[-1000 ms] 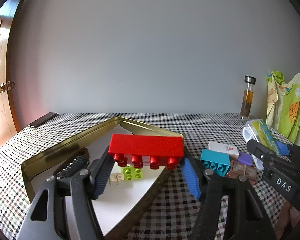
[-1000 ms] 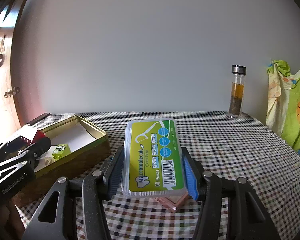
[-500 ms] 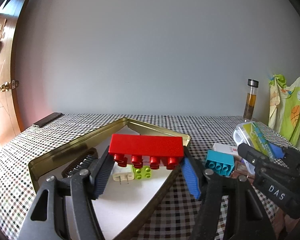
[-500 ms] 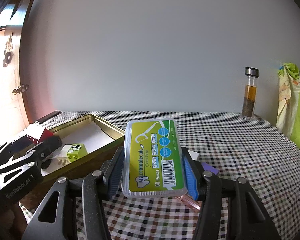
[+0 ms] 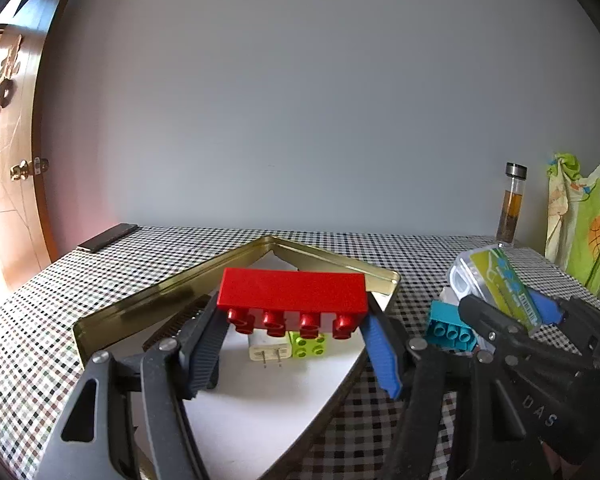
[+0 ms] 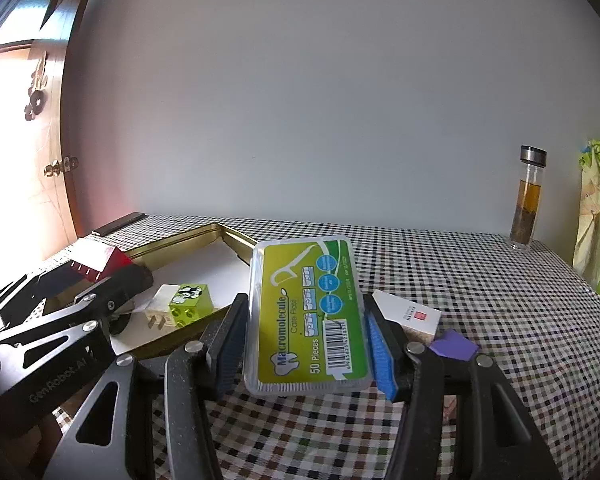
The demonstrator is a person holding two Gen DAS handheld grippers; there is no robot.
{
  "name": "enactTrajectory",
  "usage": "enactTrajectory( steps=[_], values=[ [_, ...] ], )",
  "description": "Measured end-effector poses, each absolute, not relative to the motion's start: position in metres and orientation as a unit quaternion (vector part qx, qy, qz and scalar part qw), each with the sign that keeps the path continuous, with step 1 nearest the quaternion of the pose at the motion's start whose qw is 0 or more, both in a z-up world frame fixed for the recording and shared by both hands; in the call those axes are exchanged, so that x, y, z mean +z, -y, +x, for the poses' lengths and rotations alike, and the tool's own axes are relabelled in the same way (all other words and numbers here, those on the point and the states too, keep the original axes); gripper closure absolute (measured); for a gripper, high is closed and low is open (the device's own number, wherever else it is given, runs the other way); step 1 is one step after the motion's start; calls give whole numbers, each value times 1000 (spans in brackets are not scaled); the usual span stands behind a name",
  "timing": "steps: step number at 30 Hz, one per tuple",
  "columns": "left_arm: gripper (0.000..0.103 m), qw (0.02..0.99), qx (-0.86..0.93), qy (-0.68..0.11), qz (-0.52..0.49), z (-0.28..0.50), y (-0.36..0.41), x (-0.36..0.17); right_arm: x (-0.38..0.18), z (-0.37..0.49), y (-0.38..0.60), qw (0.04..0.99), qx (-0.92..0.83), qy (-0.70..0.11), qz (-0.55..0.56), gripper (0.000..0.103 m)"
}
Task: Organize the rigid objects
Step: 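Carry the floss case with the right gripper while the left gripper carries the red brick over the tin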
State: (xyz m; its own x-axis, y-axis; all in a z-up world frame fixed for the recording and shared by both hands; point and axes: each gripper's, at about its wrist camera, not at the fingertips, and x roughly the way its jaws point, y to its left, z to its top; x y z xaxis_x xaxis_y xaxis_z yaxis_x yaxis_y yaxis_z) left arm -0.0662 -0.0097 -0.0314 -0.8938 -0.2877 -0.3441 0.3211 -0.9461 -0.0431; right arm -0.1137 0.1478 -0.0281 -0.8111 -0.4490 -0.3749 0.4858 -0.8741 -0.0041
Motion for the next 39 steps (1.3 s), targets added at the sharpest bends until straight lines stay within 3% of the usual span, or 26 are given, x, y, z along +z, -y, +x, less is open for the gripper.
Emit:
enactTrajectory(
  steps=[39],
  values=[
    [38,206,-963,-55,167,-50,39,-30,-30,-113,-126,258,-946,-66,186,46]
  ],
)
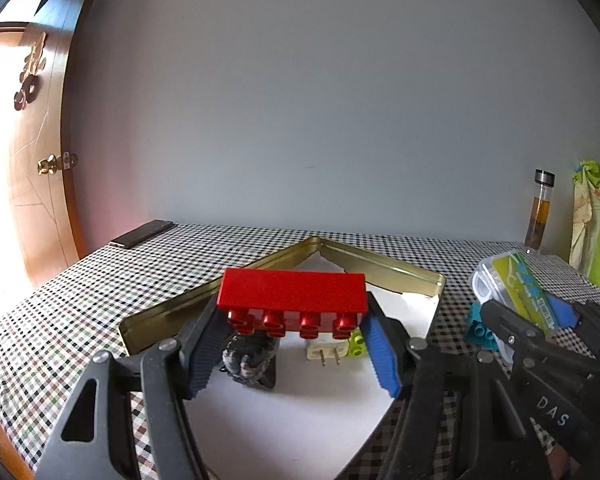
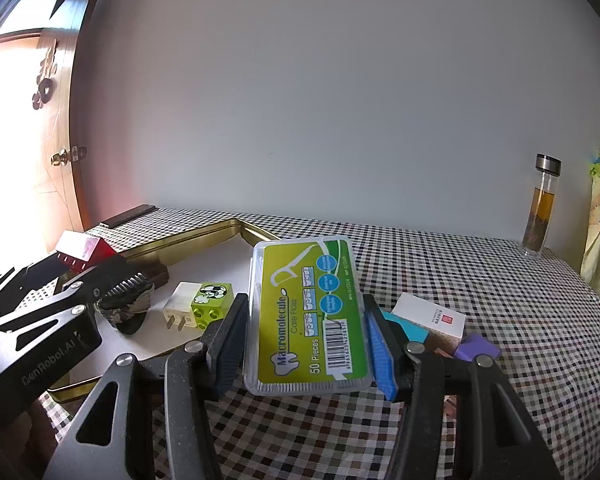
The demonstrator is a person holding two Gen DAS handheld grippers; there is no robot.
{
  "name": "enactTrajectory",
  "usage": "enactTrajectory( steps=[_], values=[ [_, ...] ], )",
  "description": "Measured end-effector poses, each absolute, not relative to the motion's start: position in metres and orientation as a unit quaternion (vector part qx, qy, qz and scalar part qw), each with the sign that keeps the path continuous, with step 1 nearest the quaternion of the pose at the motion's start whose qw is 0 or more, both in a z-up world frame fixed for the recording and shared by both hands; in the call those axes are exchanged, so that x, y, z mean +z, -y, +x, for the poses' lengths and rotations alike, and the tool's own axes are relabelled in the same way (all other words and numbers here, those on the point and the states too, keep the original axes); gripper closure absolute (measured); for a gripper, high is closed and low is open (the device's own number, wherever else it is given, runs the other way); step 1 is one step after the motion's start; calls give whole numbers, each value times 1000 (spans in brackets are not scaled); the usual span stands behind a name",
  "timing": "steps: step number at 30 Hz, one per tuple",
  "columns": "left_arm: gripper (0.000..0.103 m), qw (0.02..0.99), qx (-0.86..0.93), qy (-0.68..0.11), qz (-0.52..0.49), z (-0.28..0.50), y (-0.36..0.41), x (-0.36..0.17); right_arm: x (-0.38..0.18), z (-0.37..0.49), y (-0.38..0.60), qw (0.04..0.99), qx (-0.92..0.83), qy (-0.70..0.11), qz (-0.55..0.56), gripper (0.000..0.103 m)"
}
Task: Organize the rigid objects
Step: 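Carry the floss case with the right gripper while the left gripper carries the red brick over the tin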
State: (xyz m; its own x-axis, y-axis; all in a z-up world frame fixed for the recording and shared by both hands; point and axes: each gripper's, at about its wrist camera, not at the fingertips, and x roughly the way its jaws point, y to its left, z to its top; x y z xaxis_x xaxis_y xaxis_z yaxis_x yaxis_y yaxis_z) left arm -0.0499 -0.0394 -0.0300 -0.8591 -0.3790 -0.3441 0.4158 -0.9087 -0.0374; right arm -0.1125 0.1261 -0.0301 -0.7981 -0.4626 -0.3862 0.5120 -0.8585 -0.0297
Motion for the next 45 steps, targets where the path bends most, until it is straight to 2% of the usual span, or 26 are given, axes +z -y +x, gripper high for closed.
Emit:
enactTrajectory(
  steps=[45],
  values=[
    [38,225,-956,-68,173,-37,74,-30,-33,-107,-92,294,-933,-102,183,46]
  ],
)
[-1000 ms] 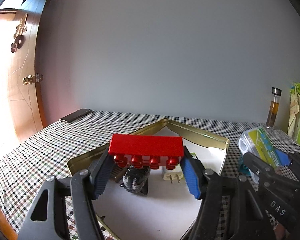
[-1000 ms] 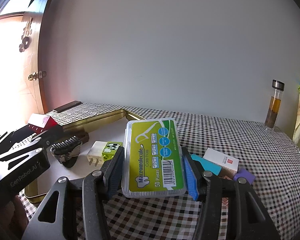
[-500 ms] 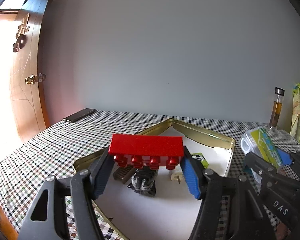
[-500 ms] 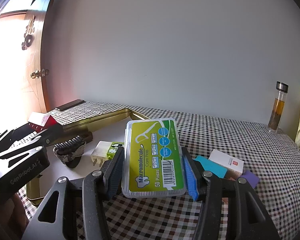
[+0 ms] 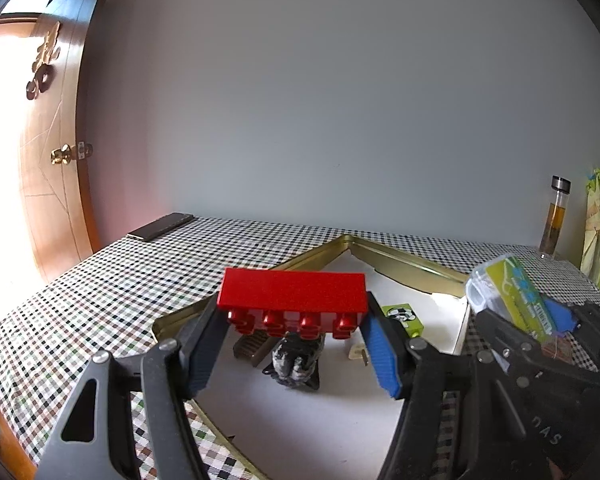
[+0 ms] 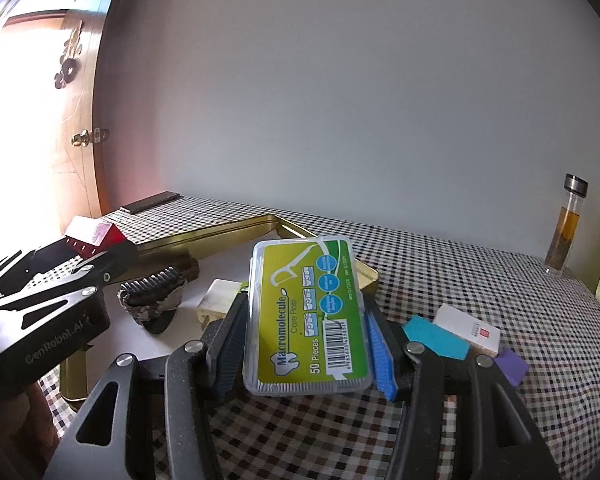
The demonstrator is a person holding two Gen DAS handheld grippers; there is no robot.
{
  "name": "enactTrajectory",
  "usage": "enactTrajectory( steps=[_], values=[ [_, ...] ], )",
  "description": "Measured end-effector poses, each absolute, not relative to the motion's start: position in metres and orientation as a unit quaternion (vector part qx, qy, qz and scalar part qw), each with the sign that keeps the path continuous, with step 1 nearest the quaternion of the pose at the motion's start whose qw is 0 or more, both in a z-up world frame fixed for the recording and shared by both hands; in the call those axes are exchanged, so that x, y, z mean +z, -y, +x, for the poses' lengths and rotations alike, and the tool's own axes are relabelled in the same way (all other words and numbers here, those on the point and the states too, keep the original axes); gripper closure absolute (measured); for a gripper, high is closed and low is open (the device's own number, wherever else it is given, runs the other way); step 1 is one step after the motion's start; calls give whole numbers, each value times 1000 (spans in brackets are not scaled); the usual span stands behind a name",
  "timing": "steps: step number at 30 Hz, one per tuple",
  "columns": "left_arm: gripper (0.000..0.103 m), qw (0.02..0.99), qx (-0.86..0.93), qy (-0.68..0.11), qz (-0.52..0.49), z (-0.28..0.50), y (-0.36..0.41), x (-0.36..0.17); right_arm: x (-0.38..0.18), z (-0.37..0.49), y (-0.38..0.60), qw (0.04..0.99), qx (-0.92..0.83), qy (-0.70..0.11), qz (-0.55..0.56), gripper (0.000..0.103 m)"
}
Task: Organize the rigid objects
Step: 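Carry the floss case with the right gripper while the left gripper carries the red brick over the tin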
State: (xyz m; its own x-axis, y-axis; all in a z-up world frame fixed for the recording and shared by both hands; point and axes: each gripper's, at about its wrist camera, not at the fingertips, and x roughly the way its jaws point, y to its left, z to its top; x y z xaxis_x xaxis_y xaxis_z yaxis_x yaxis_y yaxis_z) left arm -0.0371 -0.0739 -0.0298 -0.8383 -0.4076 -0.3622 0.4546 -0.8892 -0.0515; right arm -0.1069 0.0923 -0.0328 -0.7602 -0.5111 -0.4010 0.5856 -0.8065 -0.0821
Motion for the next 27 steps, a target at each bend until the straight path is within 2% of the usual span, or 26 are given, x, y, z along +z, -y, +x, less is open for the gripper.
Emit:
enactTrajectory(
  steps=[27],
  values=[
    [38,252,-937,-46,236,-56,120,-29,-25,-121,-25,349,-906,-113,214,46]
  ],
)
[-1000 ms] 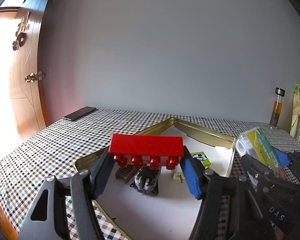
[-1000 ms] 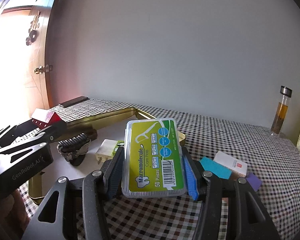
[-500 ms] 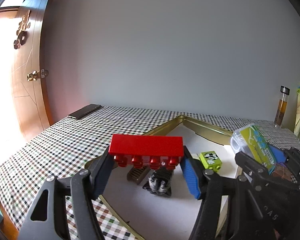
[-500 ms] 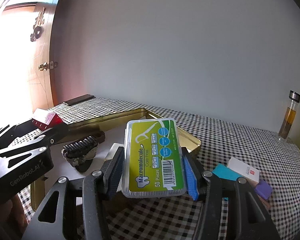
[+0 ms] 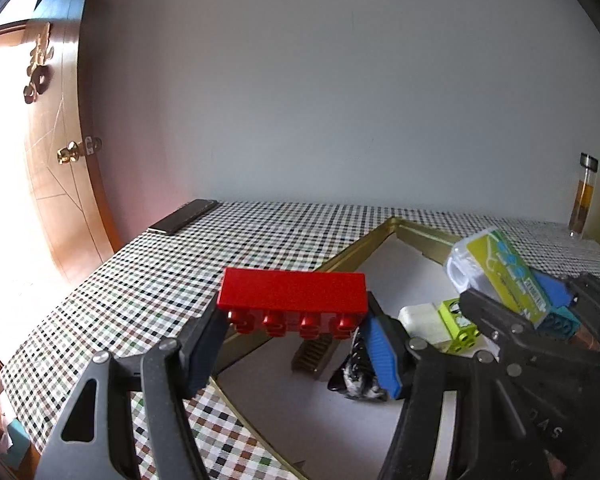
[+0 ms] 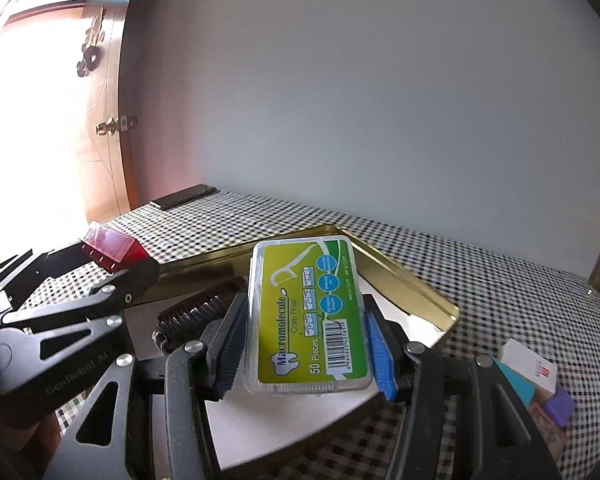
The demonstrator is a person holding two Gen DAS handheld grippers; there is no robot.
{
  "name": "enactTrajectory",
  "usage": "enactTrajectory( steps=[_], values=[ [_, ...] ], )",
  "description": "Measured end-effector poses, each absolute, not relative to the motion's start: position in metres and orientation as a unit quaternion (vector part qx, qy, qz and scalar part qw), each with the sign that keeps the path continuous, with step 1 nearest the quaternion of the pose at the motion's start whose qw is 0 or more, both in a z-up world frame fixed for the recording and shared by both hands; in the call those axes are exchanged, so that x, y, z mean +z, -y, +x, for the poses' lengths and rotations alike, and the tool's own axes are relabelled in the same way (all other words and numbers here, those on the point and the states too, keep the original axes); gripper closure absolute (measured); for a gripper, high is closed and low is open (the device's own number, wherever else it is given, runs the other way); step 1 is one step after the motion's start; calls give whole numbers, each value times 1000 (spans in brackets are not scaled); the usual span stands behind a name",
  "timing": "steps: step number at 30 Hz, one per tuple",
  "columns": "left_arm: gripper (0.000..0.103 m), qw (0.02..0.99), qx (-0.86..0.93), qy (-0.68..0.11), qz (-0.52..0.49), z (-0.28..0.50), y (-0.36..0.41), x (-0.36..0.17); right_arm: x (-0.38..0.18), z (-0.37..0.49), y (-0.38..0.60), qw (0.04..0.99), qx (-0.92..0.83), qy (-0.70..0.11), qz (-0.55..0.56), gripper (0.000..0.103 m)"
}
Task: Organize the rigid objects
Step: 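Open the right gripper to drop the floss case while the left gripper releases the red brick into the tin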
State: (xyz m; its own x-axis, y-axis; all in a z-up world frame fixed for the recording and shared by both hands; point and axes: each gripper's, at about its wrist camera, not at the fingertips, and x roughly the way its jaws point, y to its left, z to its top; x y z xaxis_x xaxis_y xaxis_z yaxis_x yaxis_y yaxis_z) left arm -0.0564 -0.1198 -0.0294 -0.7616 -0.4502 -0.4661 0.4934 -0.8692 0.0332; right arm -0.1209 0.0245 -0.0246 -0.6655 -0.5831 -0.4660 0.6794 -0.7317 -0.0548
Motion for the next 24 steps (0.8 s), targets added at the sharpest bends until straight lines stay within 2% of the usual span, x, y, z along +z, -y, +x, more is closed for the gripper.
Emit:
enactTrajectory(
  steps=[6,9,11,13,15,16,24],
  values=[
    [37,260,-932,-41,248,-61,125,-34,-35,-128,-14,356,-897,-108,240,45],
    [30,268,-930,-39,250,-60,123,-36,-39,-130,-11,364,-891,-104,250,45],
    [28,276,-927,-35,250,-60,123,-36,-39,-128,-10,362,-893,-105,246,39],
    [16,290,-923,-34,249,-58,124,-36,-39,-125,-13,356,-897,-105,240,31],
    [3,295,-924,-38,241,-54,125,-34,-38,-124,-16,351,-900,-104,238,29],
    [1,296,-924,-39,238,-52,124,-33,-37,-124,-18,351,-900,-101,238,27],
    [1,261,-939,-37,222,-49,91,-27,-35,-123,-52,332,-910,-84,235,24]
  ],
)
